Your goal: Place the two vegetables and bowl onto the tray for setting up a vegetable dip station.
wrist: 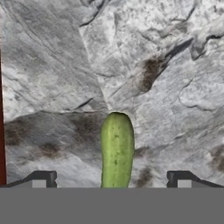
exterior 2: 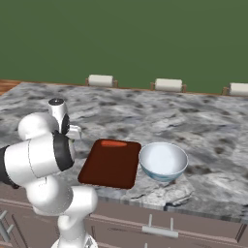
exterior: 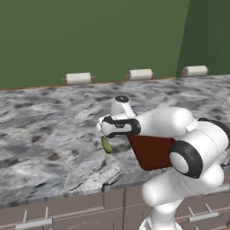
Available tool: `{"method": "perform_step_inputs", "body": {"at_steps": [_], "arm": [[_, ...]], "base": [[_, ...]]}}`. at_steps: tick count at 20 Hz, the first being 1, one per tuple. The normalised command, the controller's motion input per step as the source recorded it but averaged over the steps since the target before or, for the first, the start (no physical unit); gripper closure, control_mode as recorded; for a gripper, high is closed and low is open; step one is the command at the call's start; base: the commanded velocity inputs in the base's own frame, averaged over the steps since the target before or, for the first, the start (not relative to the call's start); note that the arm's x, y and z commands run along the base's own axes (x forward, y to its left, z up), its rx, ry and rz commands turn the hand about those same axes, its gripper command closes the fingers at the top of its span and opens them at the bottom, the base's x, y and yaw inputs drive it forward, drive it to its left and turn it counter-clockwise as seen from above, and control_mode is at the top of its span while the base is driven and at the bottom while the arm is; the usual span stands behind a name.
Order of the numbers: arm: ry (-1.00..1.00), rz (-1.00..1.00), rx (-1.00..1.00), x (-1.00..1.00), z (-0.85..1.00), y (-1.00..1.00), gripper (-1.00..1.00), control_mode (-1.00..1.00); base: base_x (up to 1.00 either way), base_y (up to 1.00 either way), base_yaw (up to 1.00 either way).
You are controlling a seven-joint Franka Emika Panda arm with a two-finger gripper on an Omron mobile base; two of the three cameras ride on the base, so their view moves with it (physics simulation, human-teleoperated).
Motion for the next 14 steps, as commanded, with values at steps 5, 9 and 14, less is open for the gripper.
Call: {"method": "perform_step_inputs", "body": {"at_steps": [5,9,14], "arm": [[0.01,0.00,0.00,0.00,-0.09,0.07,-1.00,-1.00],[0.00,0.00,0.00,0.02,-0.16,0.09,-1.00,-1.00],[0.00,0.00,0.00,0.06,-0.17,0.07,-1.00,-1.00]], "base": [[0.00,0.00,0.00],[0.00,0.00,0.00],[0.00,0.00,0.00]]}}
